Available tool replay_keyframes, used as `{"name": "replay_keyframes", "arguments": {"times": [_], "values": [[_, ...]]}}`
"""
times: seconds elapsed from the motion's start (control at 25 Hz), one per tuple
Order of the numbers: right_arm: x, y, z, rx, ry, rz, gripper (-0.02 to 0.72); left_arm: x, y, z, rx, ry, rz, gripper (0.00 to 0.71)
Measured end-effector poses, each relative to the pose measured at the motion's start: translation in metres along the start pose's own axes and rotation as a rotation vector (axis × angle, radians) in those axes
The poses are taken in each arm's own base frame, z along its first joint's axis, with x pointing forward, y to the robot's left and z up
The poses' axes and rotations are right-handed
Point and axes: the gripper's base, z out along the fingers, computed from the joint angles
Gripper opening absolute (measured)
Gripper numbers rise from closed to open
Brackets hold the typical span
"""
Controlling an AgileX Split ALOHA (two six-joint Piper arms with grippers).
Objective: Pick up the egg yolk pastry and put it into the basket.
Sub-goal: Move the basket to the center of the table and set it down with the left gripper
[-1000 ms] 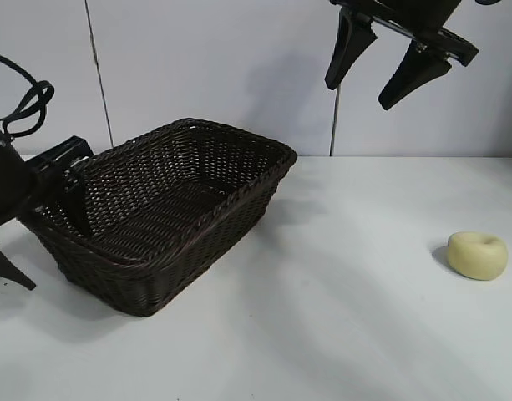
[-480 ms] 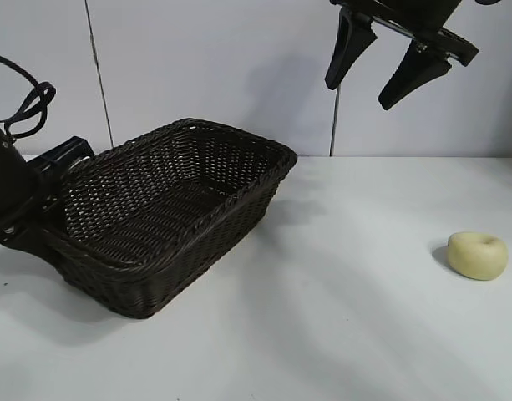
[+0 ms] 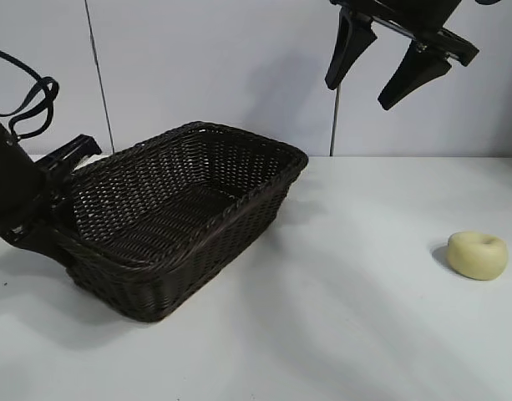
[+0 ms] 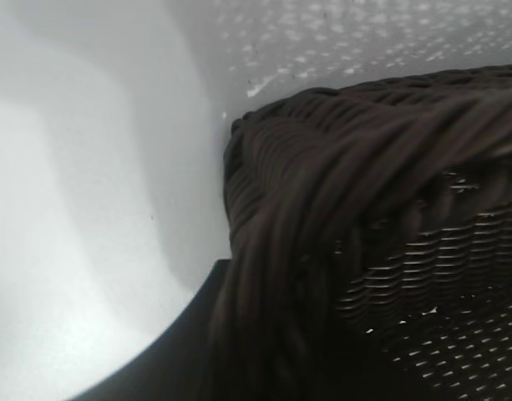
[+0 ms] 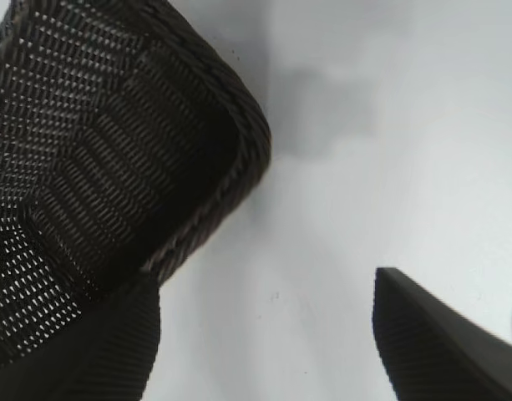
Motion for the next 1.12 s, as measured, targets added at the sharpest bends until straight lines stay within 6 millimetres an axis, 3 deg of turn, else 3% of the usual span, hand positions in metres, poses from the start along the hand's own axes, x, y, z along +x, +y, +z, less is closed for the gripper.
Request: {"name": "replay_keyframes", "arguments": {"times": [0.28,0.52,1.12], "values": [[0.000,0.000,0.000,0.000,0.000,0.000,0.519,-0.003,0.000,-0.004,0.003,0.046,0.049,0.106],[0.000,0.000,0.000,0.000,0.000,0.000,0.519,-0.007,-0.018,-0.015,0.025,0.058,0.168,0.105],[0.000,0.000,0.000,0.000,0.000,0.001,0.519,-0.010,-0.032,-0.033,-0.040,0.108,0.572,0.105]]}}
